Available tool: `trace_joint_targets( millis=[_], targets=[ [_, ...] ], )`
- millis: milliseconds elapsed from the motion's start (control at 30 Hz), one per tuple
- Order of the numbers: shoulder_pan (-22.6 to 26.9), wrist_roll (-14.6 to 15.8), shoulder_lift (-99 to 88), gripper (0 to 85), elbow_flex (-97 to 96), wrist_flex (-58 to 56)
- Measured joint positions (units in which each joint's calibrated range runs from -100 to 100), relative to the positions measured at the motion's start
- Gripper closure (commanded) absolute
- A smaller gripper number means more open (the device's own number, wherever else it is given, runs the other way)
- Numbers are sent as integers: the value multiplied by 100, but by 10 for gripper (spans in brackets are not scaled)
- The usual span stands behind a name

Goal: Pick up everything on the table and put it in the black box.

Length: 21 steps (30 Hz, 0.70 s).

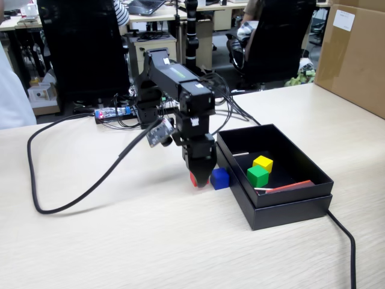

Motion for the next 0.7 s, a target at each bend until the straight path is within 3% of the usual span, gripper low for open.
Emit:
trace_joint_targets(
  millis=[100,300,467,700],
  targets=[
    [137,-59,-1074,818,301,-31],
    [684,-88,-1178,818,1570,-39],
    [1250,-29,518,817,2109,-39],
    [1299,54,1670,817,2556,-39]
  ],
)
